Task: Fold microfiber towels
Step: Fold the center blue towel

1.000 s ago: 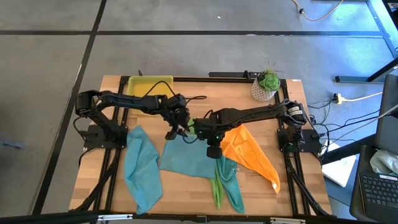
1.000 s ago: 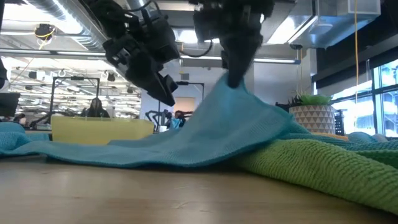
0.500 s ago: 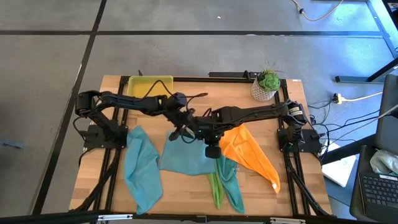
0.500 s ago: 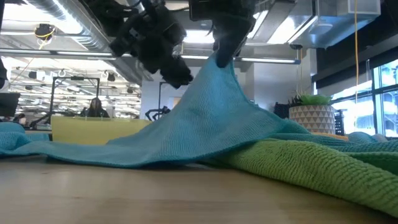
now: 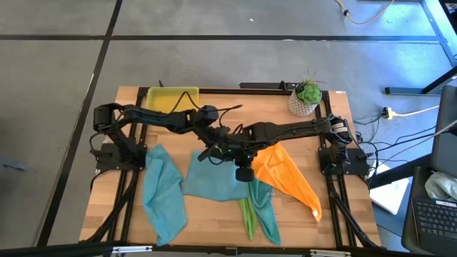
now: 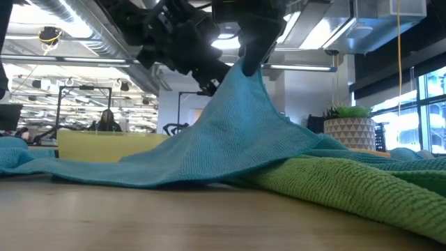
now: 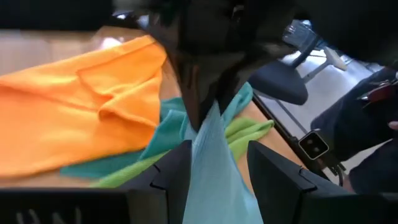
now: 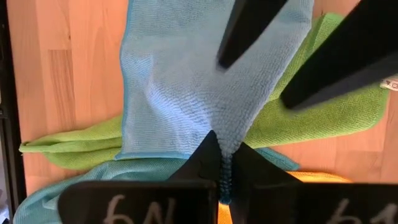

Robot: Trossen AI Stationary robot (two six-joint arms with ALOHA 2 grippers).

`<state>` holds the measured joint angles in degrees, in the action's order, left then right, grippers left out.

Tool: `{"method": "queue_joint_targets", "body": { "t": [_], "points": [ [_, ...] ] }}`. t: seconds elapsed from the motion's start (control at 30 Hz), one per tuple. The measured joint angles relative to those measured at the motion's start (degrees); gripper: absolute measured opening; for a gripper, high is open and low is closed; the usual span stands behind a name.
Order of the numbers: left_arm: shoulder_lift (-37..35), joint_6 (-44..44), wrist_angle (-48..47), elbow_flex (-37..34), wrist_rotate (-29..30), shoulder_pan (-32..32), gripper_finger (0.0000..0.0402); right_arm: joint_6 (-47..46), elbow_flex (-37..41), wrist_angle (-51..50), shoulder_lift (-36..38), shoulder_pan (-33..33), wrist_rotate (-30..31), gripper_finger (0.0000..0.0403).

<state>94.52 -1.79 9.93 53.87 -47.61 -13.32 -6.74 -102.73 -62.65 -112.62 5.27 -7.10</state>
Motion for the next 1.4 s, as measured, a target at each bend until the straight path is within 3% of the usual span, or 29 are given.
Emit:
{"method": "queue_joint_targets", "body": {
  "t": [0.27,0.87,1.4],
  "points": [
    [3.85,-2.39,-2.06,3.1,1.68,1.07,0.0149,1.68,-4.7,-2.35,0.0,0.6,4.27,0.0011],
    [3.87,-19.37,-28.46,3.0,5.29,-6.19,0.0149,1.2,-5.49,-6.15,0.0,2.5,4.6,0.0006],
    [3.87,-24.43,-31.7,-4.78,13.56,-9.82,0.0149,-0.48,-5.49,-6.3,0.0,3.61,4.16,0.0007]
  ]
}}
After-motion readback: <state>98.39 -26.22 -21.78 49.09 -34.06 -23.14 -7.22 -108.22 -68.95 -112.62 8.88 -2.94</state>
